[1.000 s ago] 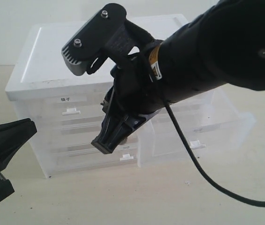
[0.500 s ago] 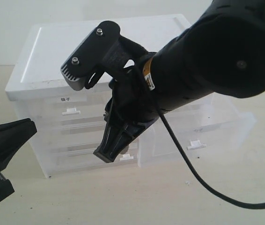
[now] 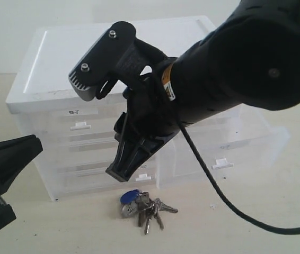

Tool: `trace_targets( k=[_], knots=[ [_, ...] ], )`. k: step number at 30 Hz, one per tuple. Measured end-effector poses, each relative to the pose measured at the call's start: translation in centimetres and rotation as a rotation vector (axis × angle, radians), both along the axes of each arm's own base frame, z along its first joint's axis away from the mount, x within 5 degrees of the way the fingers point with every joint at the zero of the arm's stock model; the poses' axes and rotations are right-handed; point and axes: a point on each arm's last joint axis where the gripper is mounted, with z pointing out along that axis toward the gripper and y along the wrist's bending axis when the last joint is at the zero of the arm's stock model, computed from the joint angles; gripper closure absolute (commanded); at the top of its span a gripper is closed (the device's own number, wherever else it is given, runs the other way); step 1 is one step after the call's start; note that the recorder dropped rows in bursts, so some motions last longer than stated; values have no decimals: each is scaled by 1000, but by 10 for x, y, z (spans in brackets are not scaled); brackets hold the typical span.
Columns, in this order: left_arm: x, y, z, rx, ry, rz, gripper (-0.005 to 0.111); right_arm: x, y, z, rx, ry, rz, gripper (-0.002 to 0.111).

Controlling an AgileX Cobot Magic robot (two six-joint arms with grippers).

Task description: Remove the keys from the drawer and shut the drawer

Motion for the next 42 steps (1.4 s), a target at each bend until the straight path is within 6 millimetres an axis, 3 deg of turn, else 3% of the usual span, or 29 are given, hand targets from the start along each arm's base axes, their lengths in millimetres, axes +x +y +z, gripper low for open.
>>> trace_targets(
  k=[8,13,14,17,18,23,26,28,31,35,39,42],
  knots=[
    [-8,-8,-2,41,-4,-134,102,1,1,2,6,-4,0,75],
    [-8,-11,-1,40,1,-185,102,-3,-5,25,62,-48,0,76],
    [-9,-13,-1,44,4,-205,102,-5,-8,33,82,-61,0,79],
    [-13,-21,0,62,22,-339,102,-14,-21,55,131,-107,0,103],
    [-14,-26,2,65,26,-399,102,-16,-25,61,136,-123,1,108],
    [-23,-57,13,80,-17,-653,102,-23,-45,79,116,-198,-28,108],
    [-28,-74,19,75,-42,-729,102,-21,-51,84,112,-226,-84,108],
    [-28,-97,28,93,-61,-757,102,-19,-54,86,123,-241,-130,108],
    [-23,-139,42,153,-70,-755,102,-18,-57,85,106,-233,-159,108],
    [-8,-179,26,226,-2,-666,102,-17,-61,83,59,-235,-181,108],
    [12,-185,0,251,55,-502,102,-18,-69,85,17,-253,-212,108],
    [18,-186,1,200,25,-448,102,-24,-77,95,57,-270,-226,108]
  ],
)
